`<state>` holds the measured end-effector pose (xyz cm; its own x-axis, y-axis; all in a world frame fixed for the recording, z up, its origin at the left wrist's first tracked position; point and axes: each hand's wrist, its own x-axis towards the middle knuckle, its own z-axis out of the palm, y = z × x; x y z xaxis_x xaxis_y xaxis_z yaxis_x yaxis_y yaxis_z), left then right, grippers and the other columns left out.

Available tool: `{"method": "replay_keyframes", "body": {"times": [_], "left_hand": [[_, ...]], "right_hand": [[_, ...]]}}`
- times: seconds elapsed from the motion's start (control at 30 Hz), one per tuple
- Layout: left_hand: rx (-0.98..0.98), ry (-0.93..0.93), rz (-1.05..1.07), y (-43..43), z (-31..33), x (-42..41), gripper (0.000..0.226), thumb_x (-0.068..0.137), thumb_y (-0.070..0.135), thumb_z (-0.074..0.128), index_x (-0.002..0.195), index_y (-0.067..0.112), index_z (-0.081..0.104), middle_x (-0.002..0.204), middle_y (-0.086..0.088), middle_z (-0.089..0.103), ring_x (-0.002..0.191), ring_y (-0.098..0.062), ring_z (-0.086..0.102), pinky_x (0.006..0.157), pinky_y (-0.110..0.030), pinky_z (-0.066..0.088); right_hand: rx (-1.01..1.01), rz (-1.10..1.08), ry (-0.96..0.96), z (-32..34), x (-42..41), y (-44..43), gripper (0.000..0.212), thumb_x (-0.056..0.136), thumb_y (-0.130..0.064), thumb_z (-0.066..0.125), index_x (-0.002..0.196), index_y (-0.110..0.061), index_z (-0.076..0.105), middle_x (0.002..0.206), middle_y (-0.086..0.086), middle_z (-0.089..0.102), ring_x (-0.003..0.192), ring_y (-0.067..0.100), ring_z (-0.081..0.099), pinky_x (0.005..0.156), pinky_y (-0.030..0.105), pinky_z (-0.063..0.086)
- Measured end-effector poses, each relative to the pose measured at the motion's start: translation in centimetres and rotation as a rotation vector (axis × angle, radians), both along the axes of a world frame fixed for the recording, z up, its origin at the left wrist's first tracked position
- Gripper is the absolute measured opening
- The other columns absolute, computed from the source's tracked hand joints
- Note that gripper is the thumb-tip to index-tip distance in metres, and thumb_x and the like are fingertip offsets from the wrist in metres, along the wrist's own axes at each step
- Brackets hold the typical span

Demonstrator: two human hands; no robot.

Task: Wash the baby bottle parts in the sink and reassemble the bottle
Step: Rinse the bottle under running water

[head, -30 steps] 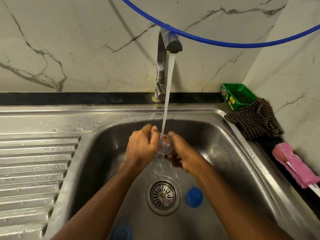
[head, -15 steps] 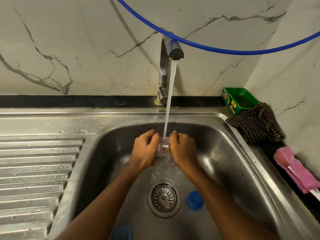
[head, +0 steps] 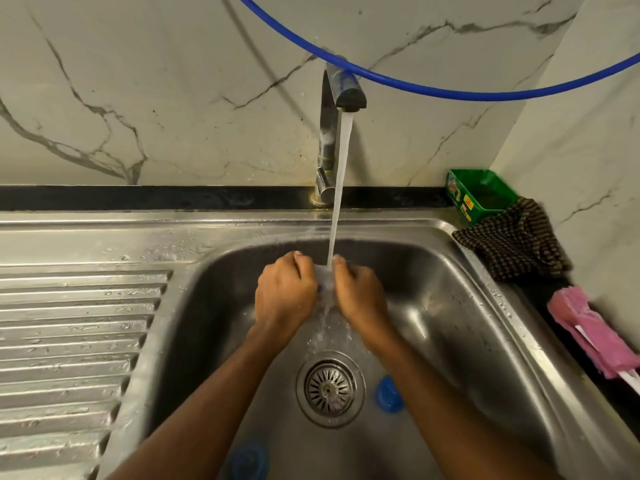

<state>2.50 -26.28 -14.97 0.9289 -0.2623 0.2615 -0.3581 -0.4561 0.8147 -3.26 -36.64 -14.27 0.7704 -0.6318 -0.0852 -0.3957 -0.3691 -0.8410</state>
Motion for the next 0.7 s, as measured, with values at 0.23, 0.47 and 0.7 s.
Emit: {"method": "replay_keyframes", "body": {"times": [0.23,0.47,0.7], "left_hand": [[0.019,-0.289,-0.131,0.7,-0.5,-0.3,0.041,0.094,0.036,0.030,0.072,0.012,0.054,0.062,-0.001,0.056,0.053,-0.018,0.054,0.053,-0.043,0.049],[-0.088,0.670,-0.328,-0.1,0.9,0.1,0.037,0.102,0.039,0.036,0.087,0.014,0.058,0.074,-0.015,0.068,0.048,-0.022,0.056,0.042,-0.030,0.046],[-0.026,0.159,-0.120,-2.1,0.2,0.2,0.038,0.096,0.037,0.038,0.072,0.017,0.060,0.065,-0.002,0.063,0.058,-0.018,0.059,0.058,-0.036,0.053]], "right_hand": [[0.460,-0.015,0.030,0.9,0.4,-0.2,0.037,0.095,-0.036,0.042,0.071,-0.014,0.060,0.058,0.004,0.055,0.047,0.015,0.048,0.048,0.026,0.038],[-0.674,0.085,-0.426,-1.2,-0.5,-1.6,0.041,0.093,-0.035,0.038,0.060,-0.016,0.053,0.051,-0.005,0.050,0.041,0.009,0.044,0.042,0.019,0.032],[-0.406,-0.134,-0.303,-0.7,0.5,-2.3,0.049,0.093,-0.034,0.037,0.070,-0.003,0.068,0.068,0.018,0.068,0.063,0.034,0.063,0.056,0.035,0.046]]}}
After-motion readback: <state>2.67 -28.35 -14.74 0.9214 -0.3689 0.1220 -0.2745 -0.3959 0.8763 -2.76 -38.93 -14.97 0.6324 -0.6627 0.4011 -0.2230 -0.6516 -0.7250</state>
